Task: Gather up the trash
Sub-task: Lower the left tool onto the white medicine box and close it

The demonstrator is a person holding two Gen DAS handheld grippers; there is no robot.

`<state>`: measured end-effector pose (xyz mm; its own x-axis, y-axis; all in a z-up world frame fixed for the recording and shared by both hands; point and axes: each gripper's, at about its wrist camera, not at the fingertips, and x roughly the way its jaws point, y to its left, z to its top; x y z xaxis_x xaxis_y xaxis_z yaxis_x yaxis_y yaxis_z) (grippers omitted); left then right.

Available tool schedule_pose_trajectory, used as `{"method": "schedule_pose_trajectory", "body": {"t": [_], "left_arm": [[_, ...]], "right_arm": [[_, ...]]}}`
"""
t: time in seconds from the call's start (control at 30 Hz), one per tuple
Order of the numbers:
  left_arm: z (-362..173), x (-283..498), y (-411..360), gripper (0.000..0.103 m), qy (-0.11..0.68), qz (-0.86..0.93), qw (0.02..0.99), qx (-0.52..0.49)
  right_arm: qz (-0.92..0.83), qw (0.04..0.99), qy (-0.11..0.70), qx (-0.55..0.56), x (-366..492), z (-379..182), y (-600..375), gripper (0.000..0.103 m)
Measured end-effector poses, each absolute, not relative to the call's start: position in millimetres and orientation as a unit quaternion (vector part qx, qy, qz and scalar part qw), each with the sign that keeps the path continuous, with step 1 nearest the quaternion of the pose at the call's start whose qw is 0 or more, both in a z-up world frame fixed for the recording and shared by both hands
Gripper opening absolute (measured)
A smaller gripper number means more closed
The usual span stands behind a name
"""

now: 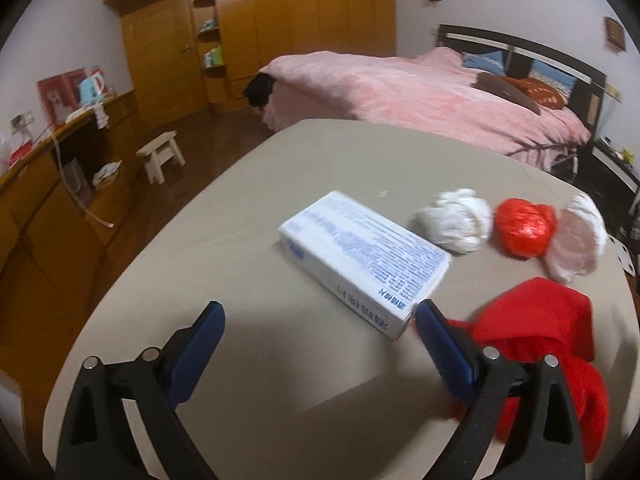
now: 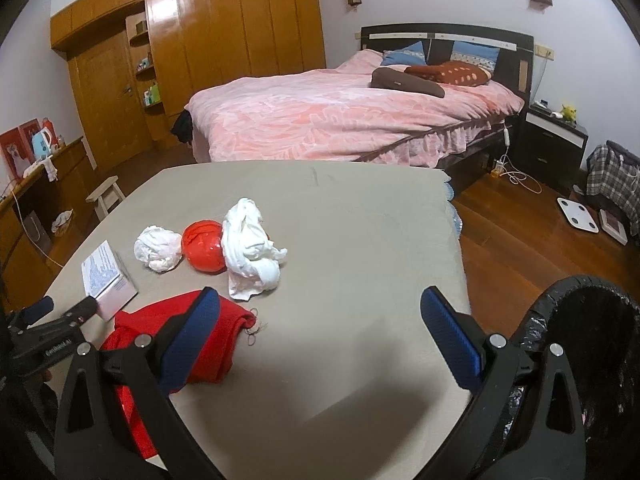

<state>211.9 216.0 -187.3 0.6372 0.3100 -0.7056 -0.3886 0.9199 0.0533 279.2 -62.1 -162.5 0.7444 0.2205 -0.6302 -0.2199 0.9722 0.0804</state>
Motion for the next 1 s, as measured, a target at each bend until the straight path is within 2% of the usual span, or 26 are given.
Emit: {"method": "schedule_pose_trajectory", "body": {"t": [0.5, 0.67, 1.0], "left_arm": [[-182, 241, 200, 0.094, 0.361, 0.171, 0.913, -0.079], [-194, 261, 206, 0.094, 0.394, 0.184, 0.897, -0.084], [-199, 234, 234, 0.094, 0.406, 0.193, 0.886, -0.115]], "right_arm": [[0.116, 0.933, 0.341, -0.011, 291, -171, -53, 0.098], [0.122, 0.932, 0.34, -0.023, 292, -173, -48, 0.098], [0.126, 0.931, 0.342, -0.023, 297, -176, -44, 0.098]]}}
